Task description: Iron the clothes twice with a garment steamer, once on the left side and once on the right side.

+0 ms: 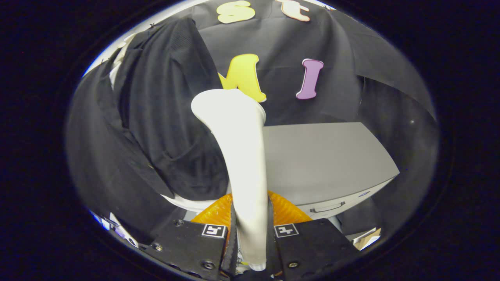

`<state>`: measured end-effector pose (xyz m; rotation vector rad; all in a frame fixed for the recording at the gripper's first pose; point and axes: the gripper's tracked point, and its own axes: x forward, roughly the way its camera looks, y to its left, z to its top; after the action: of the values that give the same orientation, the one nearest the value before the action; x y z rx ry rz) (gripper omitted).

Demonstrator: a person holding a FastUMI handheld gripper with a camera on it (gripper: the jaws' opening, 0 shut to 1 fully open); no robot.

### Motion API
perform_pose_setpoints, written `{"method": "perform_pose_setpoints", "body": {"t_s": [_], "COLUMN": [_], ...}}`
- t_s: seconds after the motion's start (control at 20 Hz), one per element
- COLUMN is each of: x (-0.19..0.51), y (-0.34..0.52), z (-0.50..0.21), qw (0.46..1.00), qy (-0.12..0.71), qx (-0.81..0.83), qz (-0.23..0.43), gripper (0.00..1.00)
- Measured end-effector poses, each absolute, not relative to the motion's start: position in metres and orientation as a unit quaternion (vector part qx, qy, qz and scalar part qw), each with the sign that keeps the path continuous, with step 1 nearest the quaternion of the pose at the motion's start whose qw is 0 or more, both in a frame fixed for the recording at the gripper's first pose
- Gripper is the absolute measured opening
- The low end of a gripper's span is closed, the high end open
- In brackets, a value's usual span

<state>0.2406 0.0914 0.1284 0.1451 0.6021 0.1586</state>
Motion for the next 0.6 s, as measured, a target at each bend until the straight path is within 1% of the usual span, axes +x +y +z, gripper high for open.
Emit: {"method": "perform_pose_setpoints", "body": {"t_s": [0.3, 0.45, 0.6], "x": [0.205, 0.204, 0.212], "y": [0.121, 0.134, 0.152], "z": [0.178, 0.211, 0.252], "qw": [0.966, 0.974, 0.985], "qy": [0.228, 0.192, 0.133], "qx": [0.098, 0.104, 0.089], "qz": [0.065, 0.062, 0.064], "gripper": [0.32, 0.32, 0.32]}}
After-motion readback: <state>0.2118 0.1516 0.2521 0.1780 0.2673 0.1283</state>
